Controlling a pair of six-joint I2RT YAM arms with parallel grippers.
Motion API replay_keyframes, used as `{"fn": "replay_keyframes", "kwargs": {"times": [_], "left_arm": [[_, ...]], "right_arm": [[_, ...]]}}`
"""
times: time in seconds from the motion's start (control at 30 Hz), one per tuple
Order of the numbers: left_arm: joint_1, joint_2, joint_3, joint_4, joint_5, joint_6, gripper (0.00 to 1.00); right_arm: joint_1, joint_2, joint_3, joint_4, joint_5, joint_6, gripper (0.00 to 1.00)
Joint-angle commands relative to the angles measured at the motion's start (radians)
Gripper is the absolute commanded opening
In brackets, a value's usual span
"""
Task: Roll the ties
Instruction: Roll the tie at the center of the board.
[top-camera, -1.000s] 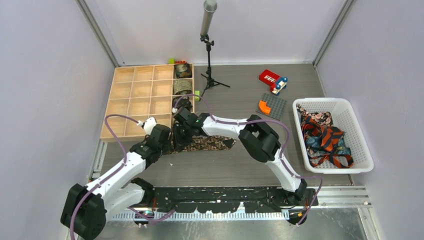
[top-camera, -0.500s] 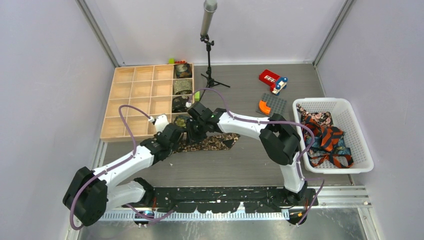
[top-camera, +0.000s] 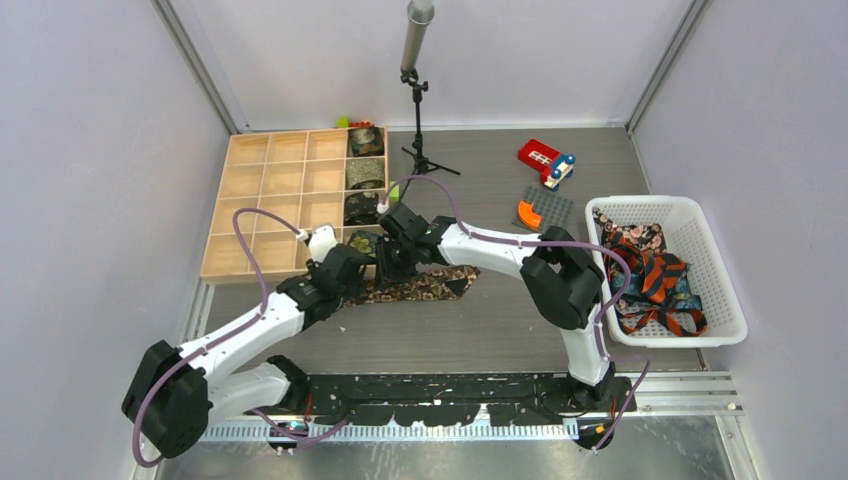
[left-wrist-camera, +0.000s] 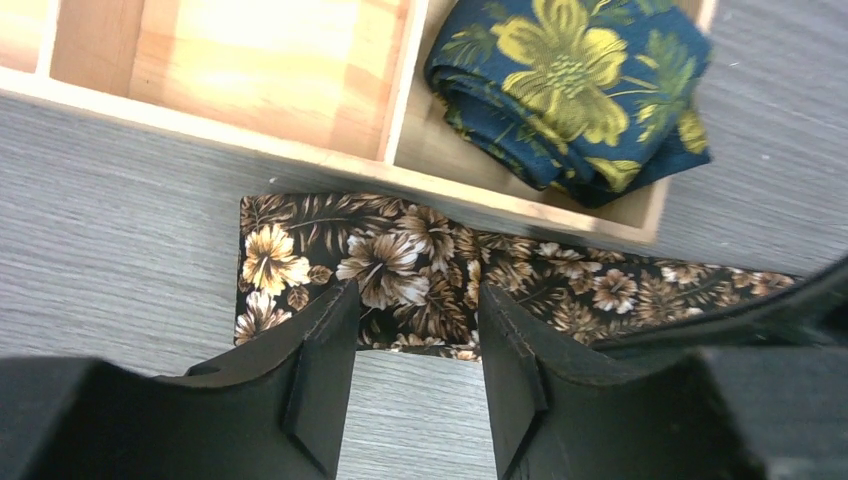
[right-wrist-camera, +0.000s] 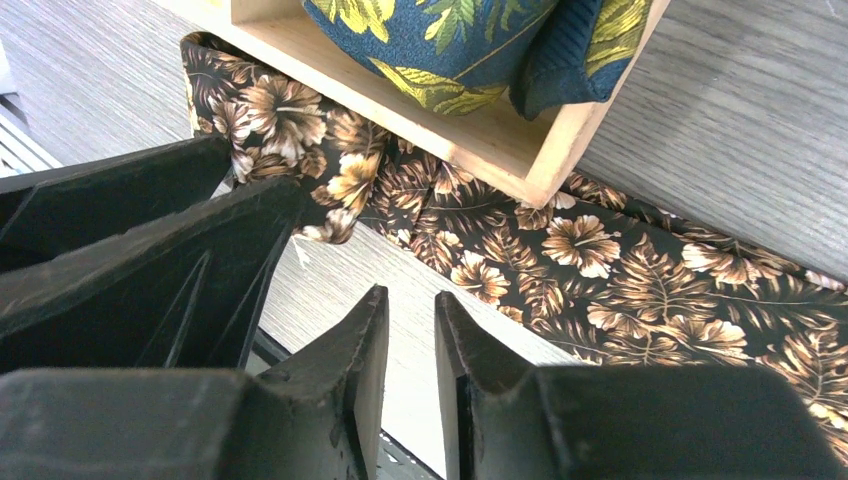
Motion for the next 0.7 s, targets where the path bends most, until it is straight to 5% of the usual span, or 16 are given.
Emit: {"fn": "replay_keyframes", "kwargs": {"times": [0.0, 0.33, 0.53, 0.67], "left_arm": [[-0.004, -0.075, 0.048, -0.004, 0.0, 0.018, 0.5], [-0.003, -0.229, 0.04, -0.104, -0.059, 0.076, 0.58], [0.008, -0.391, 0.019, -0.186, -0.133, 0.118, 0.82], [0.063, -0.478, -0.017, -0.221, -0.096, 0.115, 0.87]], "right_arm": [[0.002, -0.08, 0.002, 0.053, -0.001, 0.036, 0.32], [0.014, -0.095, 0.044, 0.075, 0.006, 0.078, 0.41], [0.051, -0.022, 0.171, 0.003, 0.04, 0.05, 0.46], [0.077, 0.055, 0.296, -0.071, 0.067, 0.022, 0.46]]}}
